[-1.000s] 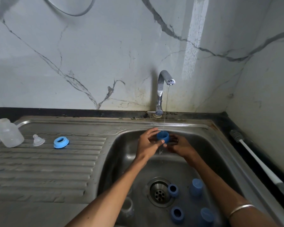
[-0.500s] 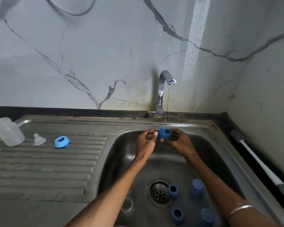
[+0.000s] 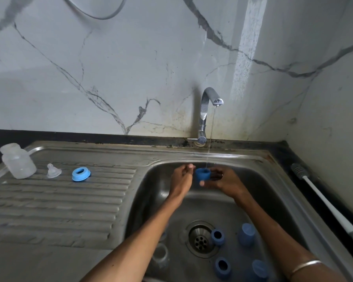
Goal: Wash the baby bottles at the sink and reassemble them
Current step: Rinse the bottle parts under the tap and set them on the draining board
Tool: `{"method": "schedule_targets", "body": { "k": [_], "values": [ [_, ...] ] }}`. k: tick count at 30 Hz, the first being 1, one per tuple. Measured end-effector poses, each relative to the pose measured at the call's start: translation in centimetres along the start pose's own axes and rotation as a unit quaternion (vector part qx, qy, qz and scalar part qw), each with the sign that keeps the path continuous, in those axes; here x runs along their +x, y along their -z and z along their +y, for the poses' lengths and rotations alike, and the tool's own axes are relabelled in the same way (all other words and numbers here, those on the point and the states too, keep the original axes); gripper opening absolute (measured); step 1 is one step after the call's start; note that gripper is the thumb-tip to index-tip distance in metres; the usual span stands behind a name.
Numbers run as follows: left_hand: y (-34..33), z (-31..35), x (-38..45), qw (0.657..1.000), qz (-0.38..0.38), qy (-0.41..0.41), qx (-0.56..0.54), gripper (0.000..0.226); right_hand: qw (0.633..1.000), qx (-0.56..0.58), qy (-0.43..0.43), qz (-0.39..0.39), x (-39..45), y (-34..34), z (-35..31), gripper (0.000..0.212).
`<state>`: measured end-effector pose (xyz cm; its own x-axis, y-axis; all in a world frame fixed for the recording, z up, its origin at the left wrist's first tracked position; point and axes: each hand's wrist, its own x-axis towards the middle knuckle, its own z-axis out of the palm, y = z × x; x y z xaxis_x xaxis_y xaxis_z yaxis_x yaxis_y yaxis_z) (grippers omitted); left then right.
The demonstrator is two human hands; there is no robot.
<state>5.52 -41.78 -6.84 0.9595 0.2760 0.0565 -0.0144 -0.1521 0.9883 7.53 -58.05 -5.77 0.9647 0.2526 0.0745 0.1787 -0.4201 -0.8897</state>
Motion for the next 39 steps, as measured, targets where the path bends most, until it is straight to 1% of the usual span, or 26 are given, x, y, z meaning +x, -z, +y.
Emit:
{"method": "schedule_targets", "body": {
  "k": [2, 3, 5, 7, 9, 11, 13, 15, 17, 19, 21, 24, 26, 28, 29, 31, 34, 37, 39],
  "values": [
    [-0.2, 0.1, -0.1, 1.0, -0.027, 0.007, 0.001, 0.018, 0.999, 0.027, -0.004, 0.028, 0.0, -0.2, 0.2, 0.045],
    [-0.3, 0.1, -0.2, 0.999, -0.042, 0.006, -0.001, 0.017, 0.999, 0.017, 0.002, 0.031, 0.0, -0.3, 0.1, 0.041],
    [-0.4, -0.1, -0.1, 0.998, -0.067, -0.002, -0.007, 0.023, 1.0, -0.004, 0.01, 0.017, 0.3, -0.3, 0.1, 0.037],
    [-0.4, 0.0, 0.0, 0.996, -0.084, -0.004, -0.029, 0.036, 1.0, -0.015, 0.0, 0.013, 0.3, -0.2, 0.1, 0.042],
    [-0.5, 0.0, -0.1, 0.994, -0.1, -0.007, -0.04, 0.044, 0.999, -0.039, 0.013, 0.016, 0.2, -0.3, 0.1, 0.048],
    [-0.7, 0.0, -0.2, 0.994, -0.106, -0.019, -0.036, 0.045, 0.997, -0.048, 0.043, 0.044, 0.1, -0.4, 0.1, 0.05],
    [-0.7, -0.1, -0.2, 0.995, -0.088, -0.012, -0.045, 0.039, 0.994, -0.031, 0.061, 0.09, 0.1, -0.5, -0.1, 0.048],
    [-0.6, -0.2, 0.0, 0.992, -0.07, 0.035, -0.097, 0.033, 0.992, -0.022, 0.069, 0.105, 0.3, -0.6, -0.2, 0.047],
    [-0.5, 0.4, 0.0, 0.975, -0.061, 0.111, -0.182, 0.024, 0.994, -0.022, 0.067, 0.078, 0.6, -0.6, -0.1, 0.051],
    [-0.2, 0.6, -0.1, 0.947, -0.074, 0.168, -0.262, 0.02, 0.997, -0.013, 0.058, 0.048, 0.5, -0.7, -0.1, 0.055],
    [-0.1, 1.0, -0.5, 0.932, -0.099, 0.194, -0.291, 0.018, 0.998, 0.001, 0.045, 0.047, 0.5, -0.9, -0.1, 0.055],
    [-0.4, 1.0, -0.8, 0.952, -0.107, 0.193, -0.212, 0.025, 0.996, 0.048, 0.007, 0.074, 0.5, -1.0, -0.1, 0.053],
    [-0.5, 0.7, -0.7, 0.965, -0.101, 0.168, -0.173, 0.024, 0.996, 0.029, 0.018, 0.086, 0.6, -0.8, -0.1, 0.05],
    [-0.5, 0.6, -0.5, 0.972, -0.093, 0.132, -0.169, 0.024, 0.996, -0.029, 0.044, 0.072, 0.5, -0.7, -0.3, 0.049],
    [-0.4, 0.7, -0.4, 0.972, -0.087, 0.122, -0.179, 0.024, 0.996, -0.042, 0.049, 0.064, 0.4, -0.7, -0.4, 0.051],
    [-0.3, 0.7, -0.2, 0.977, -0.077, 0.108, -0.169, 0.026, 0.997, -0.022, 0.043, 0.059, 0.1, -0.6, -0.6, 0.061],
    [-0.1, 0.4, 0.0, 0.989, -0.071, 0.083, -0.099, 0.034, 0.998, 0.006, 0.032, 0.059, -0.2, -0.5, -0.6, 0.068],
    [0.2, 0.4, 0.0, 0.996, -0.069, 0.036, -0.032, 0.031, 0.998, -0.008, 0.021, 0.058, -0.4, -0.5, -0.6, 0.067],
    [0.4, 0.8, -0.2, 0.998, -0.051, -0.007, 0.023, 0.037, 0.998, -0.024, 0.008, 0.054, -0.6, -0.7, -0.7, 0.065]
  ]
}}
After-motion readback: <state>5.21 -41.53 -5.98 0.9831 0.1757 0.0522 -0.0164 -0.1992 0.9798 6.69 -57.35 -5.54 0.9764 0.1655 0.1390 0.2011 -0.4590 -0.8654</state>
